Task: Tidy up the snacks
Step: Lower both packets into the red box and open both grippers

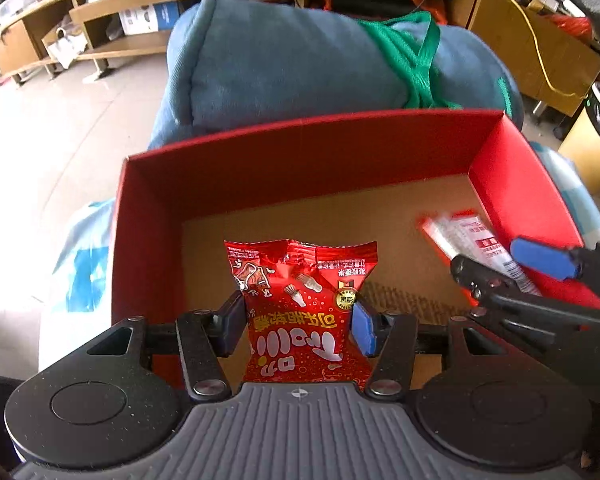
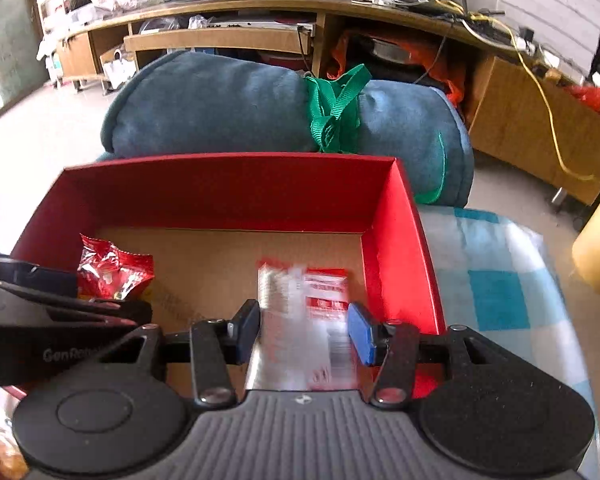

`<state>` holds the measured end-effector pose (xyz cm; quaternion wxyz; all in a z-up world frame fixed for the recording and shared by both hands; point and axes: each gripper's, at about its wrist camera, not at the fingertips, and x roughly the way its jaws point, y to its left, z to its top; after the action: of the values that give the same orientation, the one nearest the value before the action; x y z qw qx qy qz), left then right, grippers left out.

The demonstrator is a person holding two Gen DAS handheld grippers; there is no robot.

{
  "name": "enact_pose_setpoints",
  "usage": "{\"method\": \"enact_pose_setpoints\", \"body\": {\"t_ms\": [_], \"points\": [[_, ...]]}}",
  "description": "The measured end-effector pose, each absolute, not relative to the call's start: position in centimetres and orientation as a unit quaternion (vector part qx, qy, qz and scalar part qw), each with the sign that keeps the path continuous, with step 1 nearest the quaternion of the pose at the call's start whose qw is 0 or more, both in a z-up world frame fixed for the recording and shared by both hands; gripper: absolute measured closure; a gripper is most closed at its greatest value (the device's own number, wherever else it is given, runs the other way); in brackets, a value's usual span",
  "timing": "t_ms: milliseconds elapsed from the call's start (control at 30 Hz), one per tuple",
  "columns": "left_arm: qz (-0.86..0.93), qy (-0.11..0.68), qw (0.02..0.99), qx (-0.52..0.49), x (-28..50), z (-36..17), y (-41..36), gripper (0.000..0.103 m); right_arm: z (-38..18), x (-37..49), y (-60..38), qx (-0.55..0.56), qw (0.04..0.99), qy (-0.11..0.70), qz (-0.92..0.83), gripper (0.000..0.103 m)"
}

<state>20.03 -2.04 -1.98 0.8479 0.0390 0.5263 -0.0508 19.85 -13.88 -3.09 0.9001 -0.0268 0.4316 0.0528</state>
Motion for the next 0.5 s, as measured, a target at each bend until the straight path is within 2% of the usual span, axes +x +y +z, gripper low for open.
{"method": "enact_pose_setpoints", "body": {"t_ms": [100, 233, 500], "points": [[-0.049, 0.526, 0.848, 0.043, 19.9, -1.9, -2.1, 0.040, -3.3, 20.1, -13.6, -0.038, 0.901, 0.429, 0.050, 0.058], [-0.043, 0.526, 0.849, 0.041, 20.0, -1.9, -1.8, 0.032, -3.2, 20.3, -13.8, -0.036, 0.901, 0.428, 0.055, 0.058], [-0.043, 0.520, 0.853, 0.014, 19.8, -0.6, -0.7, 0.018, -2.2, 20.2, -15.2, 0.008, 0.901, 0.430, 0.058, 0.051]]}}
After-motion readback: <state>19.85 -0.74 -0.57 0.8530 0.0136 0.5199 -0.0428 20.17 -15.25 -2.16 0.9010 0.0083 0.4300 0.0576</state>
